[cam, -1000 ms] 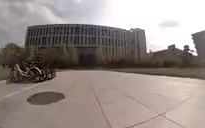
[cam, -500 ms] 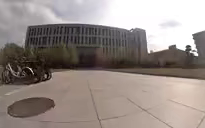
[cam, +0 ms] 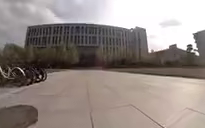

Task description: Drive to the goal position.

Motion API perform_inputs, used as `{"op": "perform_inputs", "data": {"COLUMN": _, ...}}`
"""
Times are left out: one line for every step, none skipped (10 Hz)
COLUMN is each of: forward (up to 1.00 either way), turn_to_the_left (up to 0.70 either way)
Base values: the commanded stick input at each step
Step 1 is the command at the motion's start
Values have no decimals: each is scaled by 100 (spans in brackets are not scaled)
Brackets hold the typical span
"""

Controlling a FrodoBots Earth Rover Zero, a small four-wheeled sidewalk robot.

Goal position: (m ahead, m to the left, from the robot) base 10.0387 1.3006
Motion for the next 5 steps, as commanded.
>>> {"op": "perform_inputs", "data": {"forward": 100, "turn_to_the_left": 0}}
{"op": "perform_inputs", "data": {"forward": 100, "turn_to_the_left": 0}}
{"op": "perform_inputs", "data": {"forward": 100, "turn_to_the_left": 0}}
{"op": "perform_inputs", "data": {"forward": 100, "turn_to_the_left": 0}}
{"op": "perform_inputs", "data": {"forward": 100, "turn_to_the_left": 0}}
